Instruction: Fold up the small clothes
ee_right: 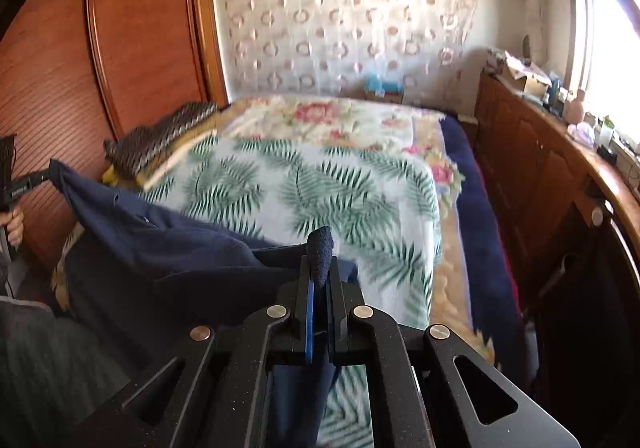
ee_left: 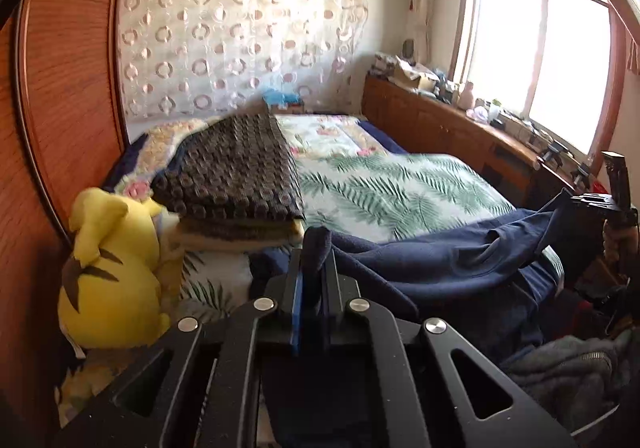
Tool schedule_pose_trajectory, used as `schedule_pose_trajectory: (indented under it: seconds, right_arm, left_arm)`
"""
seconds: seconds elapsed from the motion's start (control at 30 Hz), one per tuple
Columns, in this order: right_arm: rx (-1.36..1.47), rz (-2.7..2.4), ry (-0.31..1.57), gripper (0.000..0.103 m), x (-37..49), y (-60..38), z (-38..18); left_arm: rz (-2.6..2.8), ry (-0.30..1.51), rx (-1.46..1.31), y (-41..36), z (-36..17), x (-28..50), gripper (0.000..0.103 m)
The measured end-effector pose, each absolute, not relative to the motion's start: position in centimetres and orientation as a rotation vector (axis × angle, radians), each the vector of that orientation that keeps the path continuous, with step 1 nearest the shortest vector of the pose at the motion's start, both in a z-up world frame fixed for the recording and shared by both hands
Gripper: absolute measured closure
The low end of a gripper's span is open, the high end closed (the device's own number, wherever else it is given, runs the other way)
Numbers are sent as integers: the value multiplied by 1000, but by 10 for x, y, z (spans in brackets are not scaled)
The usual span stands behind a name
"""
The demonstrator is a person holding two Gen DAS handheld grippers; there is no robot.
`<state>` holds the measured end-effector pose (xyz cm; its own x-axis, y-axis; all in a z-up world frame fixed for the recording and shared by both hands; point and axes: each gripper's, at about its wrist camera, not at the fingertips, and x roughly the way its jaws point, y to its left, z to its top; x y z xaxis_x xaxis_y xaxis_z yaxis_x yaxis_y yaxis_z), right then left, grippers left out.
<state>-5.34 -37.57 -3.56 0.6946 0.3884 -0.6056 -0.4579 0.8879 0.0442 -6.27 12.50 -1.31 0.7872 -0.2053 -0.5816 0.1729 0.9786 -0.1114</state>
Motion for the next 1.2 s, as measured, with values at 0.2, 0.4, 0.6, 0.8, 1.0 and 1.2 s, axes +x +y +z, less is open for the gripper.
schedule_pose_trajectory:
  seconds: [0.2,0.4,0.6,0.8,1.0,1.2]
  right_arm:
    - [-145,500,740,99,-49,-375,-43]
    - [-157,489,730,94,-43,-370,-27]
    - [-167,441,728,65,-37,-369,-32]
    - [-160,405,721,60,-16,-367,-40]
    - [-155,419,769,51,6,-360,-57]
    - [-155,424,818,48,27,-349,-75]
  left_arm:
    - [-195,711,-17,122,-25,-55,76]
    - [-171,672,-17,129,-9,-44,32]
    - [-140,684,-23,130,-18,-23,27]
    - [-134,698,-30,129,-28,-2,27]
    - [-141,724,-28,126,-39,12,27]
    - [-140,779,-44,126,-61,29,27]
